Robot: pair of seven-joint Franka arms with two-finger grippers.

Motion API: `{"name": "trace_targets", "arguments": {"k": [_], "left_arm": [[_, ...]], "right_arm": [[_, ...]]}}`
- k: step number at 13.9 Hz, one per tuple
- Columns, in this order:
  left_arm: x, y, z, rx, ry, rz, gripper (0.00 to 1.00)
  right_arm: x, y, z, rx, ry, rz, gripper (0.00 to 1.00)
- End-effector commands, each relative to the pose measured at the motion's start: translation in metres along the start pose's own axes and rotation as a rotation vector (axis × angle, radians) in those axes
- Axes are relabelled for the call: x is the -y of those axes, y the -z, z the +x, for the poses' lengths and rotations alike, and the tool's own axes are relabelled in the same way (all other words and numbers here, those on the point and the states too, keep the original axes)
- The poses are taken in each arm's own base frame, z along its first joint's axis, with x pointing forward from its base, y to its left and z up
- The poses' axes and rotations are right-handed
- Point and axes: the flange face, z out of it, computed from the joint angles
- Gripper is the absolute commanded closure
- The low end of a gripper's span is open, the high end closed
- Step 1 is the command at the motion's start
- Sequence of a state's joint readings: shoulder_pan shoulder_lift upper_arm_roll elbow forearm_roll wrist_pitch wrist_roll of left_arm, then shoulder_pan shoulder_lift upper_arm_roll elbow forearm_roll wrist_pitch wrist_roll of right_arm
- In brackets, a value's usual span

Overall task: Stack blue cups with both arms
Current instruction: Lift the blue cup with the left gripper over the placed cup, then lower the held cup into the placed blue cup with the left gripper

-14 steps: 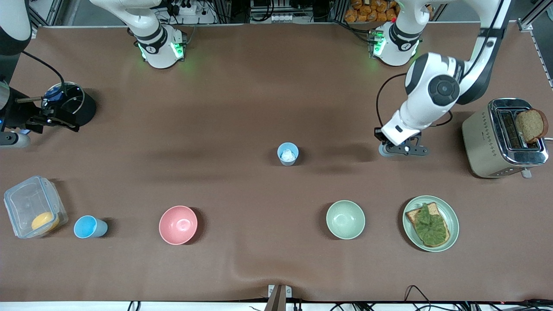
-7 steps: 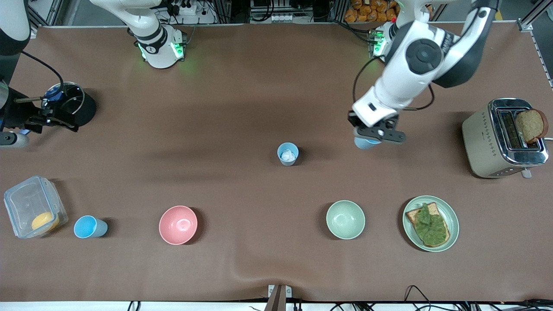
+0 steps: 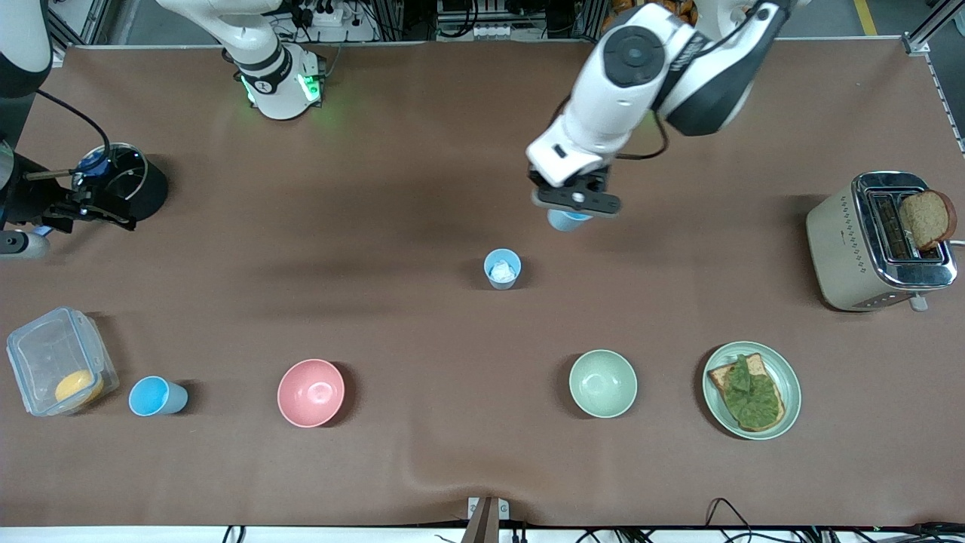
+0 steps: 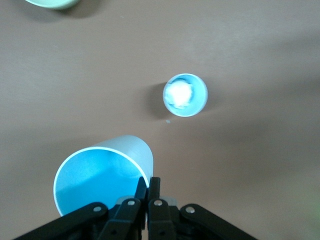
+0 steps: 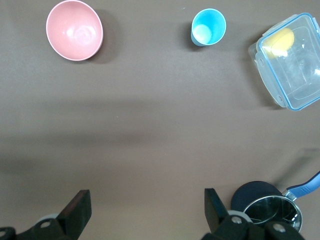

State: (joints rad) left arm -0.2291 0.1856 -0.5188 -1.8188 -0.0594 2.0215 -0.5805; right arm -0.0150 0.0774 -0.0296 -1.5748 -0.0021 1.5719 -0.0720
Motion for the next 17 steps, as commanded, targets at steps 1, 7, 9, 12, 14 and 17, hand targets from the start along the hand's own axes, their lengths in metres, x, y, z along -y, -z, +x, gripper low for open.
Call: {"name": "trace_targets", "arguments": {"k": [1, 7, 9, 12, 14, 17], "left_arm": [[-0.022, -0.023, 0.019, 0.039, 0.036, -0.023, 1.00], [-0.052, -0.073, 0.017, 0.058, 0.059, -0.013, 1.00], [-0.069, -0.077, 0.021, 0.046, 0.079, -0.018, 1.00], [-0.074, -0.097, 0.032, 0.044, 0.074, 0.003, 1.00], [-0.076, -0.106, 0.034, 0.025, 0.060, 0.004, 1.00], [-0.065, -0.111, 0.044, 0.017, 0.062, 0.021, 1.00]], "right_arm": [[0.001, 0.000, 0.003, 0.006, 0.002, -0.003, 0.00], [0.001, -0.001, 0.003, 0.009, 0.003, -0.002, 0.00], [0.001, -0.001, 0.003, 0.010, 0.002, -0.002, 0.00], [0.001, -0.001, 0.003, 0.010, 0.003, -0.002, 0.00], [0.001, 0.000, 0.003, 0.006, 0.003, -0.003, 0.00], [0.001, 0.000, 0.003, 0.006, 0.002, -0.003, 0.00]]}}
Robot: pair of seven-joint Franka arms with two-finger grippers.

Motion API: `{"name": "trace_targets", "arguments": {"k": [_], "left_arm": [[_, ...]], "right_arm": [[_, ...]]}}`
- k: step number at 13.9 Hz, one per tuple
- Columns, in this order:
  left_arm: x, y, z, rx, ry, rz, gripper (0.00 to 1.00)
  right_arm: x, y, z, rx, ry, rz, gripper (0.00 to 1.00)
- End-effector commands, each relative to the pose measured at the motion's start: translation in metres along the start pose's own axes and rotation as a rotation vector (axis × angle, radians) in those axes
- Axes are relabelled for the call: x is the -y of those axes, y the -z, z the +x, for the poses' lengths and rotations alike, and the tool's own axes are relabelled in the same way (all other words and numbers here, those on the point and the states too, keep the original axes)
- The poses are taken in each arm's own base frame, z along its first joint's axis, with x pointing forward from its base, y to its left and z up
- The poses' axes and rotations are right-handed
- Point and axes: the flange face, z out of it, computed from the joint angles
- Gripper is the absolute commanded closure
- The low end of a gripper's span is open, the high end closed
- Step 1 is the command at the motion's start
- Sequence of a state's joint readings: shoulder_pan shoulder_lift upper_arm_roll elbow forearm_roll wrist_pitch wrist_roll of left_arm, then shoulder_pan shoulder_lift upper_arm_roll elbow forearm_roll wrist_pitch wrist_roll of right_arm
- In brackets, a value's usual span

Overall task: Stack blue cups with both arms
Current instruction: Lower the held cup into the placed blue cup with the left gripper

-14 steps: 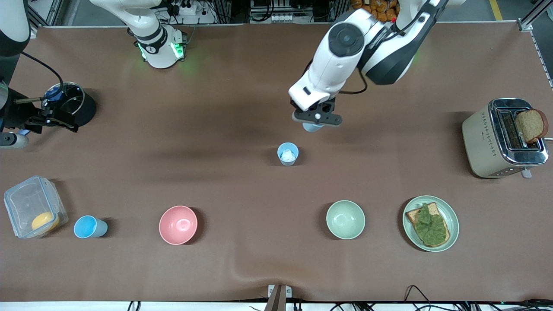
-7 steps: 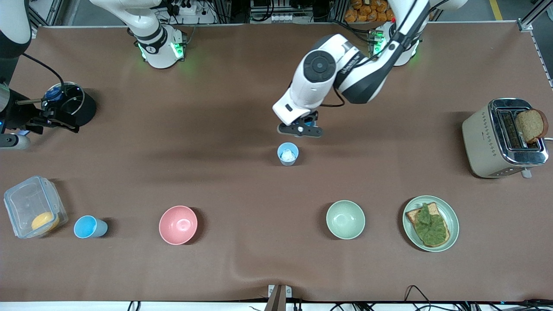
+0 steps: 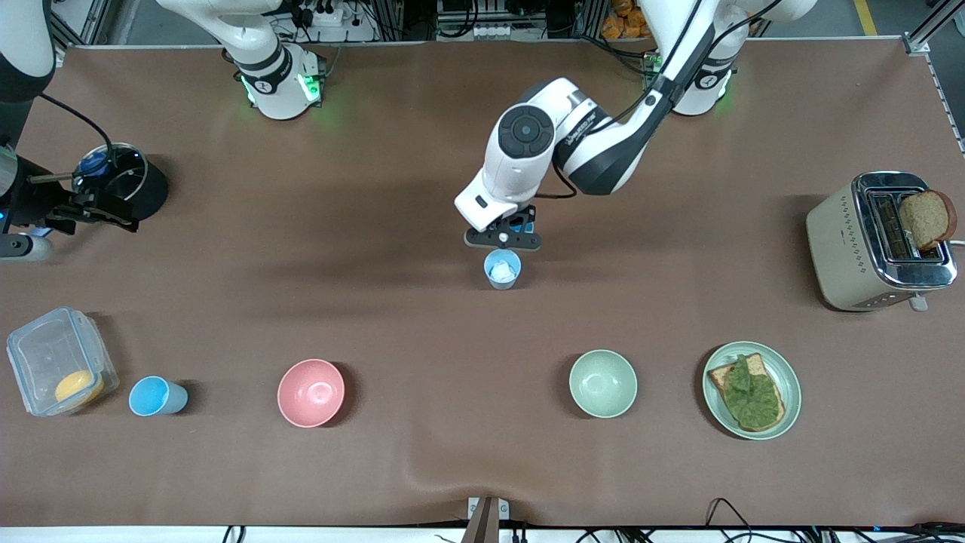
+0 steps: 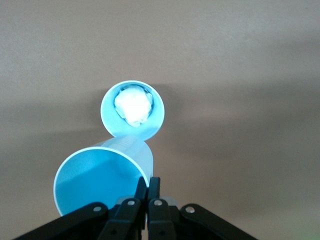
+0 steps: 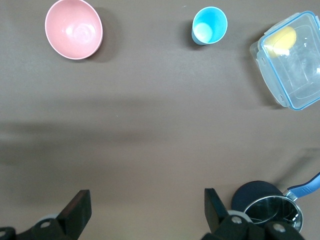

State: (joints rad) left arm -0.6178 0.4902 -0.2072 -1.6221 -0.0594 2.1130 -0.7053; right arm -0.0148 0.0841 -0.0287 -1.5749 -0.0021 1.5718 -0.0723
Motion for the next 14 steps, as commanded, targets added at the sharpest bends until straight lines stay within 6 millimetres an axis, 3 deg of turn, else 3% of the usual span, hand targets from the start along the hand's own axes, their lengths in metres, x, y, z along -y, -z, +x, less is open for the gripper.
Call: {"name": "trace_targets", "arguments": {"k": [1, 3, 5, 14], "left_arm": [[0.004, 0.005, 0.013, -0.024, -0.016, 0.003, 1.00], [0.006, 0.009, 0.022, -0.052, -0.004, -0.002, 1.00], [-0.002, 0.000, 0.025, -0.055, 0.001, 0.002, 1.00], [-0.020, -0.010, 0.029, -0.095, 0.010, 0.010, 1.00]], "right_arm": [[0.001, 0.003, 0.001, 0.000, 0.002, -0.003, 0.00], [0.004, 0.004, 0.001, 0.000, -0.001, -0.003, 0.00], [0.004, 0.004, 0.001, 0.000, 0.003, -0.003, 0.00], [0.004, 0.002, -0.002, 0.028, 0.003, -0.001, 0.00]]}}
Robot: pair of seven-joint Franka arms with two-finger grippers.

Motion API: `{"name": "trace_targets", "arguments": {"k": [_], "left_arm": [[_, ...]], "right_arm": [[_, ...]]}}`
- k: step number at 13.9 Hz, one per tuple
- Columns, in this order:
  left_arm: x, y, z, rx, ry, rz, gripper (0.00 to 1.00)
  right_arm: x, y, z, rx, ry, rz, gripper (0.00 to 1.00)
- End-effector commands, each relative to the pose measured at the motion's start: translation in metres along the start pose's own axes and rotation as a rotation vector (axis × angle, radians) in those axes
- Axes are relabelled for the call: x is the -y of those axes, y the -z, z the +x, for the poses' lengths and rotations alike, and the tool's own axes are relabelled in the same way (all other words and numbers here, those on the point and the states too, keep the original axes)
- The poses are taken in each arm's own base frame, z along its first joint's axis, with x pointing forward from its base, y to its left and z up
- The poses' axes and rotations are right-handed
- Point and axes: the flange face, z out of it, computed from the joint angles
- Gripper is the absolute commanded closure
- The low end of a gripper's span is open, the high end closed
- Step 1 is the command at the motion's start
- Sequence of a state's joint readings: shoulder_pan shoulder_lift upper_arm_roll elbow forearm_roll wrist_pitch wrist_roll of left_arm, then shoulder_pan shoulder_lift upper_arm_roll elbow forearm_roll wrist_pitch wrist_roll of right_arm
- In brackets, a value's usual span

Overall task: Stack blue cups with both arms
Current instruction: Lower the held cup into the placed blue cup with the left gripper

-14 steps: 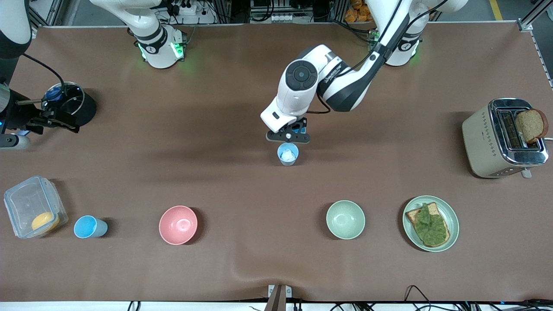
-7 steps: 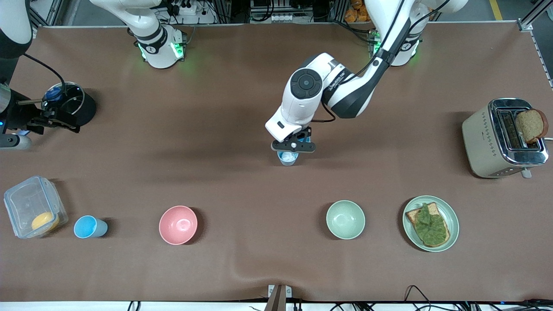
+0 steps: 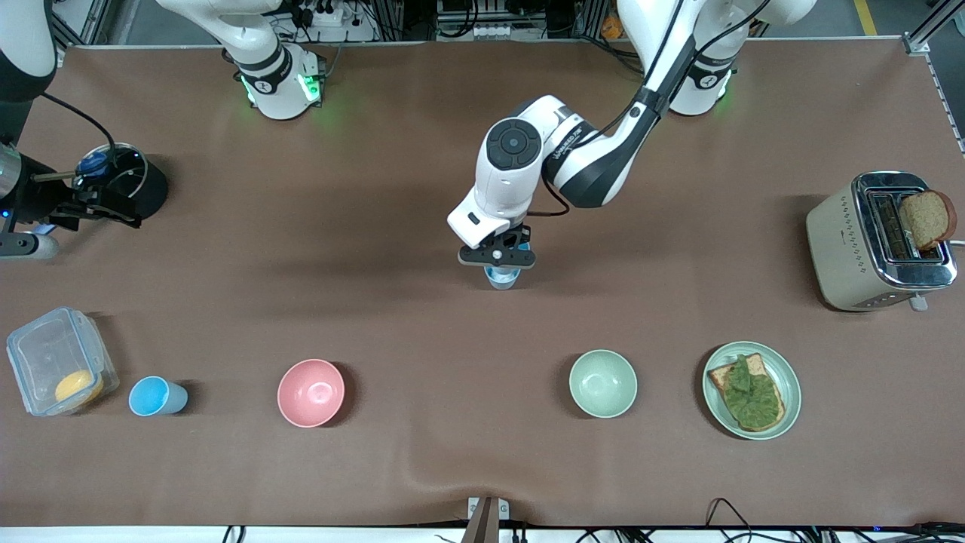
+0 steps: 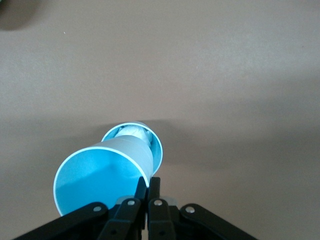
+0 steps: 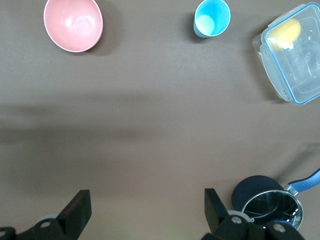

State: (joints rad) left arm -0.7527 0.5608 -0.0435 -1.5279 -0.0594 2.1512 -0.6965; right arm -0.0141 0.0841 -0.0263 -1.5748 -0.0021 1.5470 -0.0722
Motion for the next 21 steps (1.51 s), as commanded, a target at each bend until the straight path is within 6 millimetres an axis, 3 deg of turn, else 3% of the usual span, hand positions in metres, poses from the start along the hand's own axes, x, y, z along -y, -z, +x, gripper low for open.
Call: {"name": "trace_targets", "arguments": {"k": [1, 5, 11, 13, 14, 16, 18, 20, 21], "left_arm": [[-0.012, -0.007, 0.002, -0.003, 0.010, -0.008, 1.00], [-0.015, -0.021, -0.003, 0.009, 0.009, 0.008, 1.00], [-0.010, -0.024, 0.002, -0.003, 0.007, 0.013, 1.00], [-0.006, -0.026, 0.004, -0.002, 0.009, 0.018, 0.76], [-0.006, -0.026, 0.004, -0.005, 0.009, 0.016, 0.52], [-0.006, -0.025, 0.005, -0.009, 0.010, 0.014, 0.49], [-0.006, -0.024, 0.005, -0.010, 0.008, 0.013, 0.30], [-0.004, -0.010, 0.008, -0.025, 0.012, 0.003, 0.00], [-0.001, 0.002, 0.009, -0.037, 0.017, -0.003, 0.00]], "right_arm": [[0.002, 0.004, 0.000, 0.003, 0.000, -0.003, 0.00], [0.000, 0.004, 0.001, 0.000, 0.000, -0.003, 0.00], [0.000, 0.004, 0.001, 0.000, 0.000, -0.003, 0.00], [0.001, 0.005, 0.000, -0.001, 0.002, -0.003, 0.00], [0.000, 0.005, 0.001, 0.000, 0.000, -0.003, 0.00], [0.002, 0.005, 0.000, -0.001, 0.003, -0.003, 0.00], [0.002, 0.005, 0.001, 0.000, 0.003, -0.003, 0.00], [0.002, 0.005, 0.001, 0.000, 0.003, -0.003, 0.00], [0.001, 0.004, 0.001, 0.000, 0.002, -0.003, 0.00]]}}
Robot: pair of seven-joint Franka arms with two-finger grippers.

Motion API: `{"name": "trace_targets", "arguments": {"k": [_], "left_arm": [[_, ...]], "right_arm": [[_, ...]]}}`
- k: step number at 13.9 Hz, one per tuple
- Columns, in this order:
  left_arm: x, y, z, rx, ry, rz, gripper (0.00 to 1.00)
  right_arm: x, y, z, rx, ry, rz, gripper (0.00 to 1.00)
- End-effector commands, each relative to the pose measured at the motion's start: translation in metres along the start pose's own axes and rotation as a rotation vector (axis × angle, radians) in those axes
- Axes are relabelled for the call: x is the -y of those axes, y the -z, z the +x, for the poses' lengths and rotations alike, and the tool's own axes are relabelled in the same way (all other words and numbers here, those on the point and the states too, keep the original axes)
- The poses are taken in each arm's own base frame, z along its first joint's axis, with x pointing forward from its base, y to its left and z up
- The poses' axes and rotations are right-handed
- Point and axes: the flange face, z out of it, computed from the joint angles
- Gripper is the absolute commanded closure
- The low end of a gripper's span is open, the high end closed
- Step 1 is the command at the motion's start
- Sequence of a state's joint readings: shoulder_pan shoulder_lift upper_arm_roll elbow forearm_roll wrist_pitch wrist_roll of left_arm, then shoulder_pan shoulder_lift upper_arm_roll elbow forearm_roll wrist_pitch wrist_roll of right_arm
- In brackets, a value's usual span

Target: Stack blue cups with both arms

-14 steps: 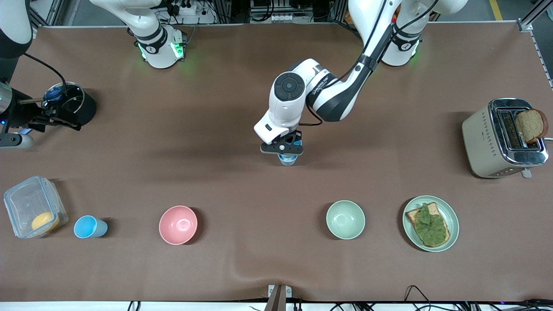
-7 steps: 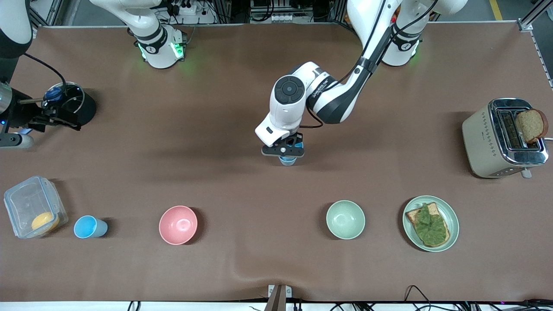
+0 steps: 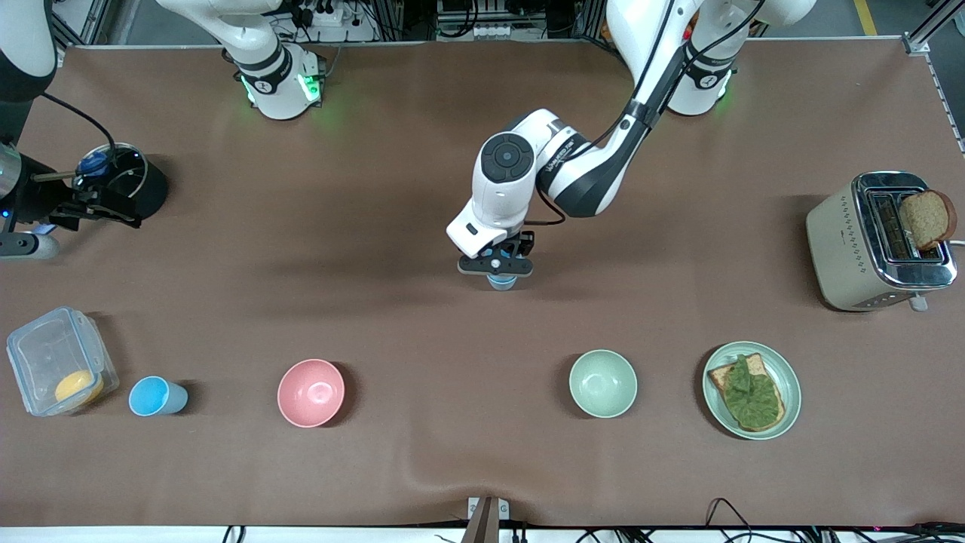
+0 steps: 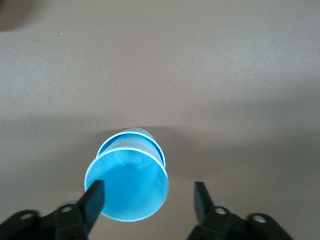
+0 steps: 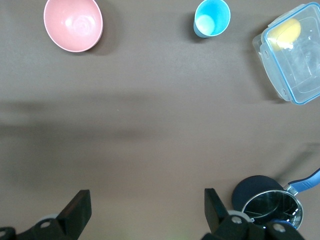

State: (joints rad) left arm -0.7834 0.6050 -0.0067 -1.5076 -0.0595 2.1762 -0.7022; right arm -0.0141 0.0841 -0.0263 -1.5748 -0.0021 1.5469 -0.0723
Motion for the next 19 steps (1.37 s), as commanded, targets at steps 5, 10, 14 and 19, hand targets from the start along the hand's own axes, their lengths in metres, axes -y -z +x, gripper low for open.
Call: {"name": "trace_targets", "arguments": {"k": [5, 10, 14, 19], "left_arm": [[0.077, 0.094, 0.021, -0.017, 0.102, 0.002, 0.00], [0.228, 0.192, 0.038, -0.041, -0.036, 0.015, 0.00], [0.334, 0.255, 0.022, 0.057, 0.016, 0.067, 0.00], [0.423, 0.308, 0.003, 0.074, -0.006, 0.059, 0.00]], "right_arm": [[0.000, 0.005, 0.001, -0.003, 0.000, -0.003, 0.00], [0.001, 0.024, -0.002, -0.038, -0.011, -0.004, 0.00], [0.004, 0.060, -0.008, -0.097, 0.075, -0.004, 0.00], [0.003, 0.062, -0.016, -0.048, 0.105, -0.004, 0.00]]}}
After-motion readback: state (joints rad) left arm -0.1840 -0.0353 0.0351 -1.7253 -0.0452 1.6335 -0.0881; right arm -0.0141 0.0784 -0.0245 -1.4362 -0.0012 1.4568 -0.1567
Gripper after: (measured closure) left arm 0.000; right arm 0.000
